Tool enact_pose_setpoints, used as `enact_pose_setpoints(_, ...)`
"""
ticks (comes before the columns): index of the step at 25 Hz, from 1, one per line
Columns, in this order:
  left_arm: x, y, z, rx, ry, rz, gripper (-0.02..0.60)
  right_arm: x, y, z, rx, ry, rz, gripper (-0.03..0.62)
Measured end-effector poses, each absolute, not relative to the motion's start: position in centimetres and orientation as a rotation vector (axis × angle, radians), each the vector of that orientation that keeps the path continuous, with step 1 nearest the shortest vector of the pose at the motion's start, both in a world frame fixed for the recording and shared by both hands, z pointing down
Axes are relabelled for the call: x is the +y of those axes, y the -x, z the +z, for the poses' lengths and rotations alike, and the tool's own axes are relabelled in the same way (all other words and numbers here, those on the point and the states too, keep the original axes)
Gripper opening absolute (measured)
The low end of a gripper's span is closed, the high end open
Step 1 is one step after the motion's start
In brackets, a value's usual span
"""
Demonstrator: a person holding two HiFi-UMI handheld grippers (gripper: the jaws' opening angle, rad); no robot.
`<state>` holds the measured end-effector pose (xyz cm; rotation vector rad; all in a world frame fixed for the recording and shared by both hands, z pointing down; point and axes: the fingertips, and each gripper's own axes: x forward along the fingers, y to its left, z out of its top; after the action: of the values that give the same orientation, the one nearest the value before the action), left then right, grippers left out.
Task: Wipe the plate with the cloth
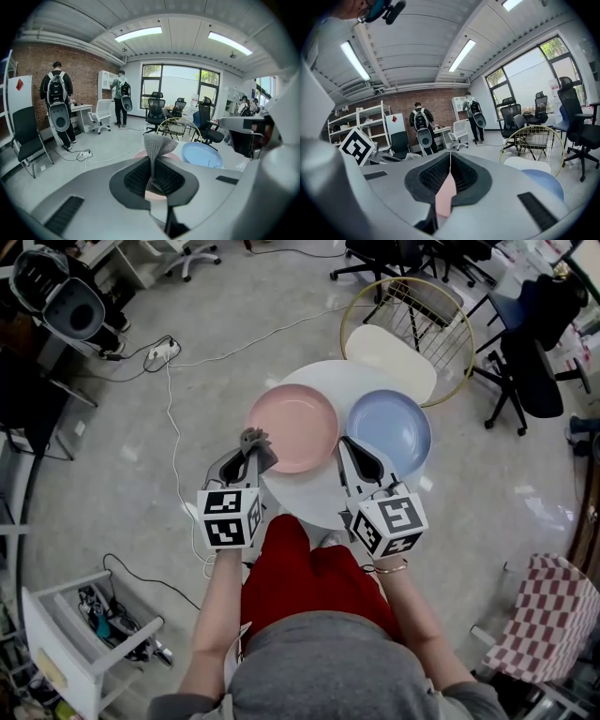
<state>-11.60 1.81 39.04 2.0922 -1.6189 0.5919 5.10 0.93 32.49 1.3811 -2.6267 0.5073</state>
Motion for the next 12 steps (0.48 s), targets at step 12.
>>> enact_pose_setpoints(12,5.7,9.3,34.4,-1.698,-2.149,0.481,0.034,4.8,-6.9,29.3,-2.704,-1.360,0.401,0.029)
